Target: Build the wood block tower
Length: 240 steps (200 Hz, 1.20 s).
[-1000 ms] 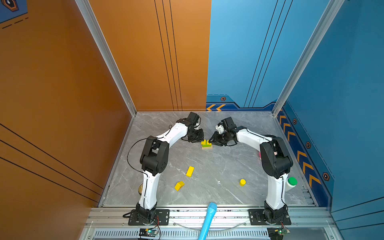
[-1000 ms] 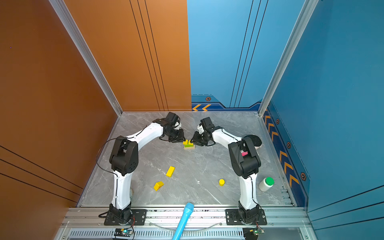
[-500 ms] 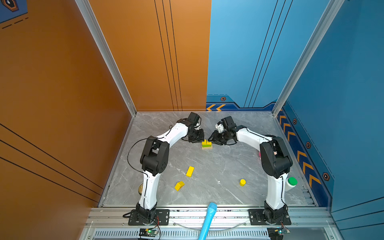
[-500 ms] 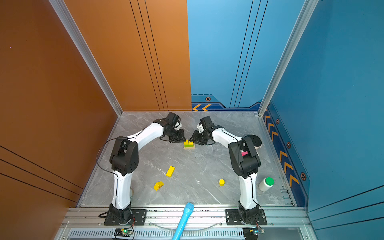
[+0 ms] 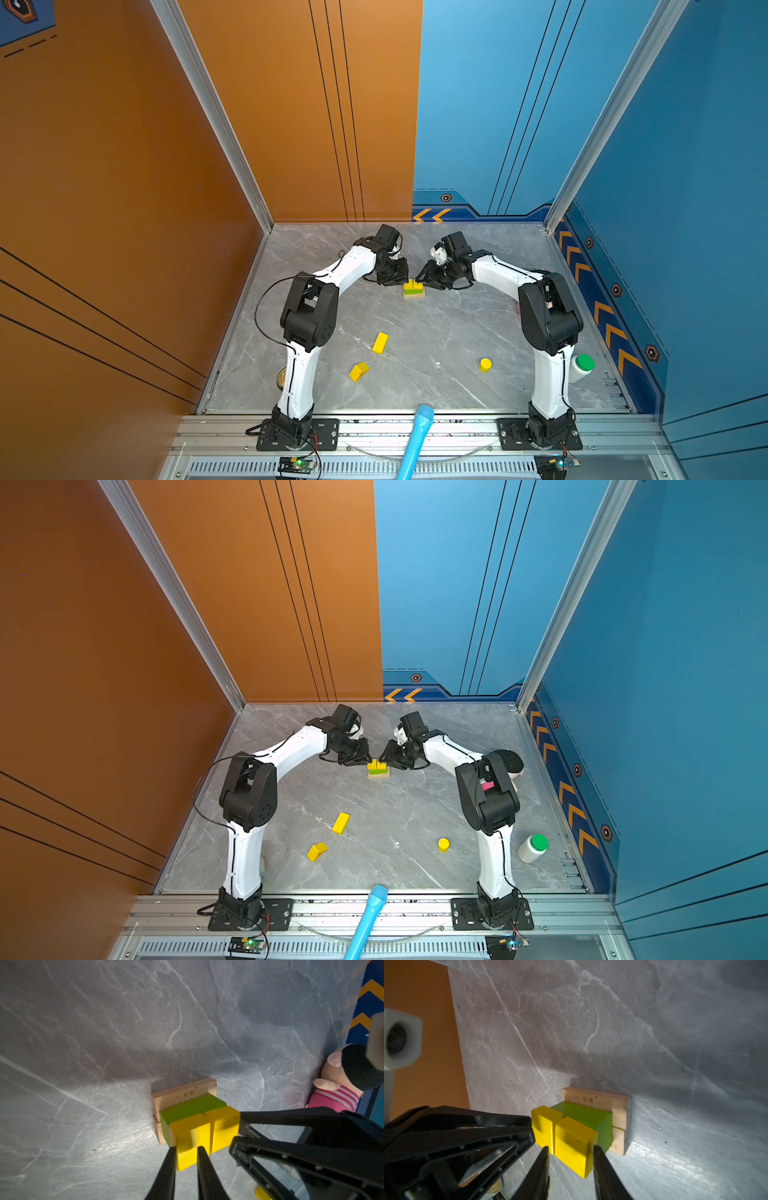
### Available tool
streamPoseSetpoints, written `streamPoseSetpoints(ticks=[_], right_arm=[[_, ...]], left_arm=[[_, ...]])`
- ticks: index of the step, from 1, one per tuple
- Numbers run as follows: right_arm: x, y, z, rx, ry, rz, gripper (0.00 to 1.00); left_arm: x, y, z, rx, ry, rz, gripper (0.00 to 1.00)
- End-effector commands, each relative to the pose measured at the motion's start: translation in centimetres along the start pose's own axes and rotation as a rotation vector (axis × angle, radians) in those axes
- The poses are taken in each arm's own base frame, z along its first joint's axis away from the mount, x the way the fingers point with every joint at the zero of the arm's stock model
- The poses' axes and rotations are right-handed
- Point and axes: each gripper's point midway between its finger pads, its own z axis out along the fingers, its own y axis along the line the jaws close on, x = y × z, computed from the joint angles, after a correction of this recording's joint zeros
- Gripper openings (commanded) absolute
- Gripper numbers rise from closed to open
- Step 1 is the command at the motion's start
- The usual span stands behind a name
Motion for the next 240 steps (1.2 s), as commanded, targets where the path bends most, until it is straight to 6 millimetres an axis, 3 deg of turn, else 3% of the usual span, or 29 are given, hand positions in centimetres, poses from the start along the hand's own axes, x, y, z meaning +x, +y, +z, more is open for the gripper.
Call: streamPoseSetpoints(ticks=[1, 240], right_arm=[[-0.44, 0.08, -0.14, -0.002, 0.007, 0.008, 0.36], [-0.59, -0.13, 0.08, -0.002, 0.009, 0.016, 0.33]], left_arm=[[0.67, 0.06, 1.04, 0.008, 0.035, -0.013, 0.21], [0.76, -0.55, 1.10, 0.019, 0.038, -0.010, 0.19]])
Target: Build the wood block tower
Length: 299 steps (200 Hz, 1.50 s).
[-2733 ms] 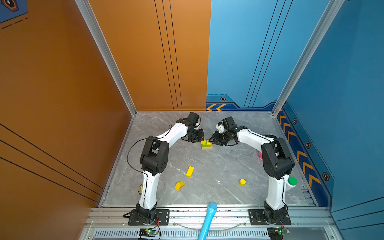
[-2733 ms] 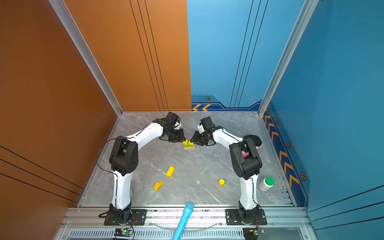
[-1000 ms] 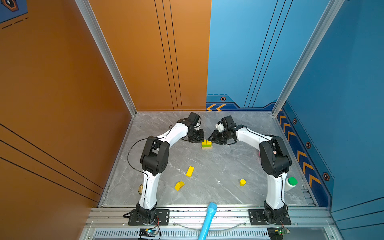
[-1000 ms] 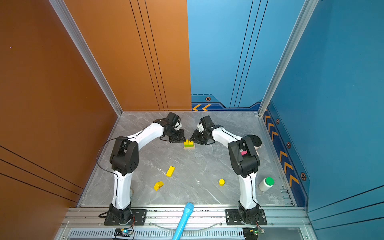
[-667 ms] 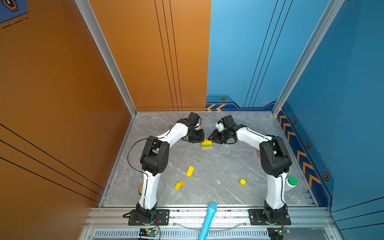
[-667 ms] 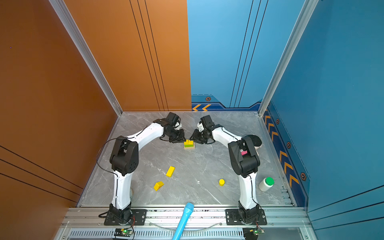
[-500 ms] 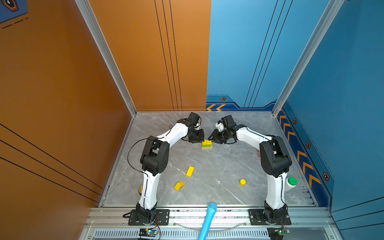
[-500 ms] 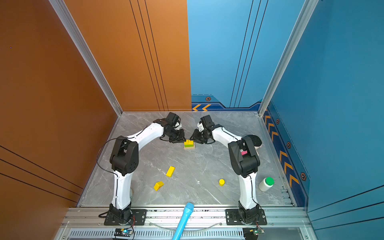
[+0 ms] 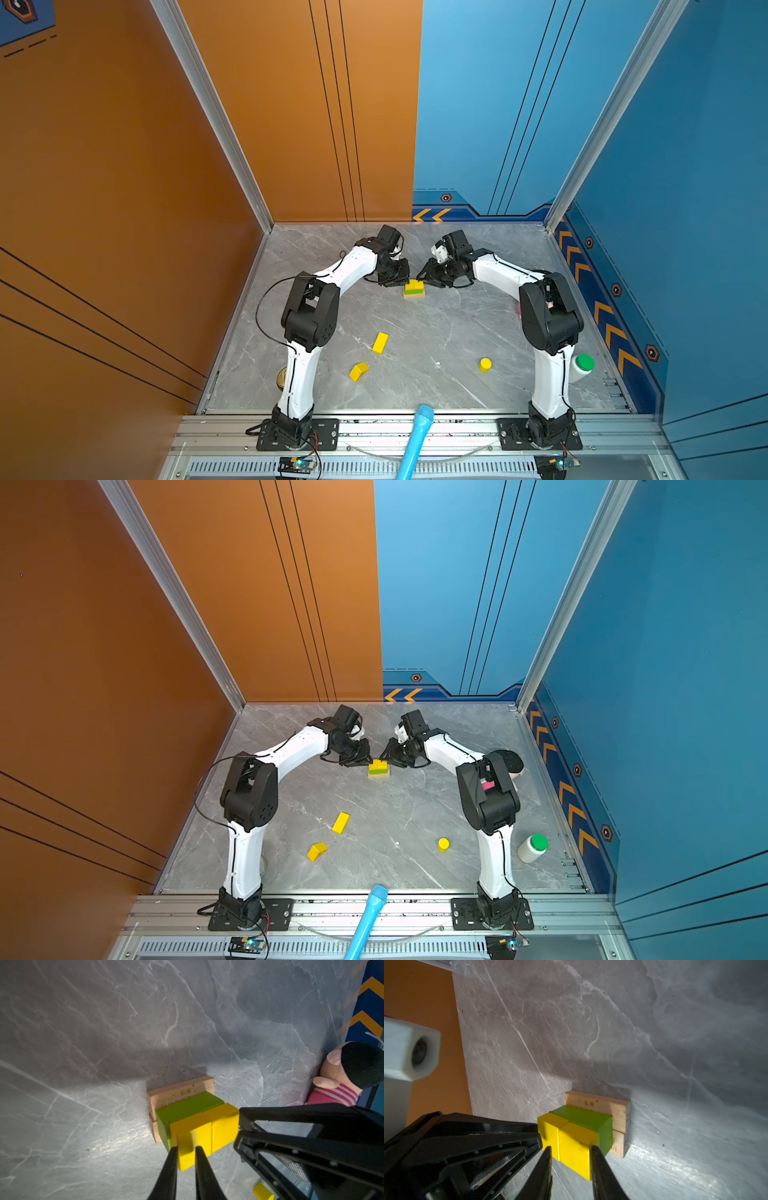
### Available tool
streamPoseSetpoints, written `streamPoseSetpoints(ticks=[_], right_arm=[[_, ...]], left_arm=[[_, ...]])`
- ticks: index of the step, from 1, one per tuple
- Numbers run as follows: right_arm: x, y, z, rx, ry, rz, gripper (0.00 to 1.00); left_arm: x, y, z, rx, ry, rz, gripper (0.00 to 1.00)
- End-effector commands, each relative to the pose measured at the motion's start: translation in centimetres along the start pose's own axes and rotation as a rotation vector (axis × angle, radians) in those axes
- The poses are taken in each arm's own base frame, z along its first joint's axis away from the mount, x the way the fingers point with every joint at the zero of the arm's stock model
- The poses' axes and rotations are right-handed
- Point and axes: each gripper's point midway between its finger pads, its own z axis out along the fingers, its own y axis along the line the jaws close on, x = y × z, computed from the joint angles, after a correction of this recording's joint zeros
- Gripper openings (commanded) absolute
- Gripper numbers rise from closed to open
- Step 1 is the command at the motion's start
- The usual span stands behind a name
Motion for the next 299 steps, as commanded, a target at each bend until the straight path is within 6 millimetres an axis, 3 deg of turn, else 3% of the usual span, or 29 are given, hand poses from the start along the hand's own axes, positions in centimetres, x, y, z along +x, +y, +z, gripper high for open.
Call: streamPoseSetpoints(ticks=[1, 175, 239, 299], right_arm=[[-0.1, -0.4, 0.3, 0.004, 0.021, 0.019, 0.33], [0.1, 0.0, 0.1, 0.004, 0.019, 0.016, 0.34], [0.2, 0.0, -0.4, 0.015, 0.013, 0.011, 0.43], [0.3, 0.0, -1.2, 0.018, 0.000, 0.007, 0.42]], left_arm=[[0.4, -0.3, 0.8, 0.014, 0.027, -0.007, 0.19], [0.1, -0.1, 0.0, 0.011, 0.009, -0.009, 0.21], [0.1, -0.2, -0.3, 0.011, 0.005, -0.007, 0.29], [0.0, -0.2, -0.7, 0.009, -0.005, -0.006, 0.30]])
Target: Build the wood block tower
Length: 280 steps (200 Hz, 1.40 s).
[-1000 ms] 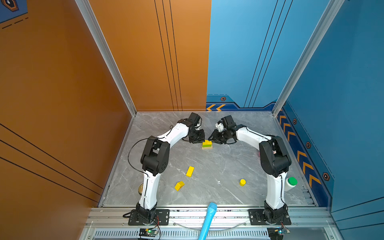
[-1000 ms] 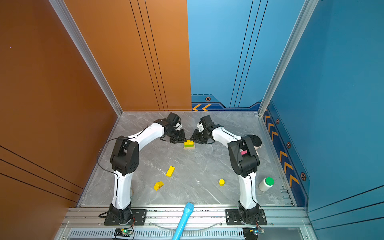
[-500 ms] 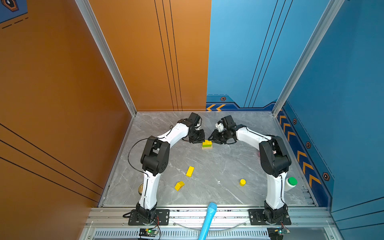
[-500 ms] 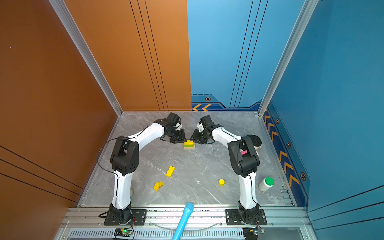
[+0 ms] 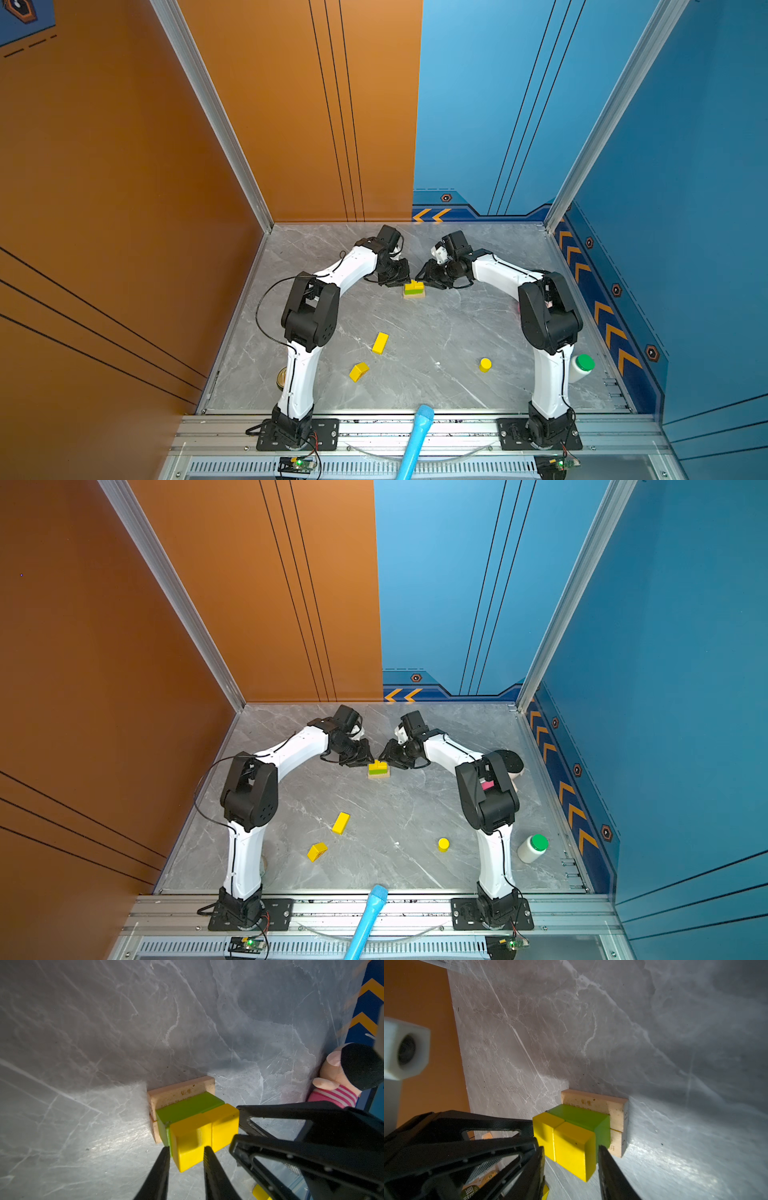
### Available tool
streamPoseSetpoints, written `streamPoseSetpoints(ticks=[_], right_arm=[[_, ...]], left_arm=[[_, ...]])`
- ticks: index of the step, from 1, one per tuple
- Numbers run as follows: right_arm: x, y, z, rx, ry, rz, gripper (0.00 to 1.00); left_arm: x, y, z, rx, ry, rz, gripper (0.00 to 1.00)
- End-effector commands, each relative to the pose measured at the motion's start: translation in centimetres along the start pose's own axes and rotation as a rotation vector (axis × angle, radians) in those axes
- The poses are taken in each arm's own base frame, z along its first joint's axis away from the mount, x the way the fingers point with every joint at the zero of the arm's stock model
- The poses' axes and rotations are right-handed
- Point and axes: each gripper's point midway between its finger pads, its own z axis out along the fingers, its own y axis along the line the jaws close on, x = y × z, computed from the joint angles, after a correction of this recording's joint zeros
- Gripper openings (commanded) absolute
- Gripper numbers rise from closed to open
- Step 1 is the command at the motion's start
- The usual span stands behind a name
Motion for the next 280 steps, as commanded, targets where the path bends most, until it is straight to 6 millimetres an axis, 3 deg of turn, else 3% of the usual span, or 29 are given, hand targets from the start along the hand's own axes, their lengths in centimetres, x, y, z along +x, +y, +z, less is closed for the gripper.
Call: streamPoseSetpoints(ticks=[1, 110, 280], right_arm=[[0.05, 0.39, -1.43, 0.009, -0.011, -0.001, 0.42], [0.14, 0.67, -1.36, 0.003, -0.009, -0.003, 0.33], [0.47, 0.90, -1.12, 0.004, 0.000, -0.007, 0.32]], left_arm=[[0.05, -0.23, -0.66, 0.010, -0.004, 0.003, 0.30], [0.07, -0.28, -0.77, 0.011, -0.005, 0.004, 0.30], [0.10, -0.41, -0.98, 0.014, -0.007, 0.007, 0.30]])
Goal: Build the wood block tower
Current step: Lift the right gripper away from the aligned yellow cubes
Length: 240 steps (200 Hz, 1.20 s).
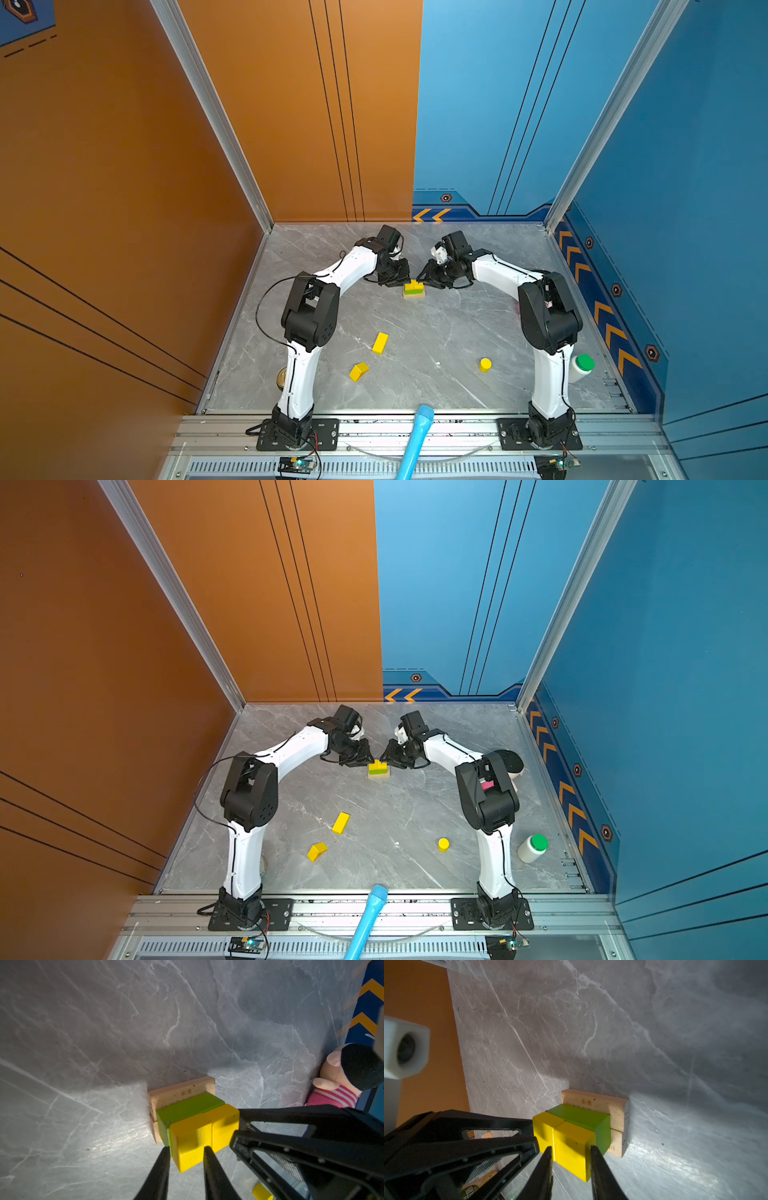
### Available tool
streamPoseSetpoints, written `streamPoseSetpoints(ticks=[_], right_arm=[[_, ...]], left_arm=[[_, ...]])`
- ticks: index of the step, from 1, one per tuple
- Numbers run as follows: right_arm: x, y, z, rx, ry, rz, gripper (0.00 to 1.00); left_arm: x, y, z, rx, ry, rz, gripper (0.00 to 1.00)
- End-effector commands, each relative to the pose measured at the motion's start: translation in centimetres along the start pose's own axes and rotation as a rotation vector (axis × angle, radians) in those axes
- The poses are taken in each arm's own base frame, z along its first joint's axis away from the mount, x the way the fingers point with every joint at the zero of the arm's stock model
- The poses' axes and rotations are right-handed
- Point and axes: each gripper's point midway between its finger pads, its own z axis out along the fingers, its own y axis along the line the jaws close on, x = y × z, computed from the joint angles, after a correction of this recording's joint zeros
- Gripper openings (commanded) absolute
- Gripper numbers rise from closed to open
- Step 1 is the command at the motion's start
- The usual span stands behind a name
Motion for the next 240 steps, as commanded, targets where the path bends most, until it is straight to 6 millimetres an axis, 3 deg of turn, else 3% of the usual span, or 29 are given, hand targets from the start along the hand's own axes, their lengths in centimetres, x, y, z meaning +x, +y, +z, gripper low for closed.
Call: streamPoseSetpoints(ticks=[1, 89, 135, 169, 240], right_arm=[[0.4, 0.8, -1.1, 0.005, -0.001, -0.005, 0.32], [0.5, 0.7, -1.0, 0.008, 0.002, -0.002, 0.33], [0.3, 0.9, -1.5, 0.009, -0.007, -0.007, 0.42], [0.1, 1.1, -2.5, 0.015, -0.023, -0.013, 0.57], [0.3, 2.5, -7.2, 0.039, -0.091, -0.092, 0.65]], left_arm=[[0.1, -0.4, -1.0, 0.014, -0.007, 0.008, 0.30], [0.0, -0.5, -1.2, 0.016, -0.013, 0.011, 0.32], [-0.2, -0.7, -1.5, 0.019, -0.021, 0.013, 0.35], [-0.4, -1.1, -2.4, 0.027, -0.039, 0.022, 0.44], [-0.7, -2.6, -6.7, 0.044, -0.126, 0.061, 0.53]])
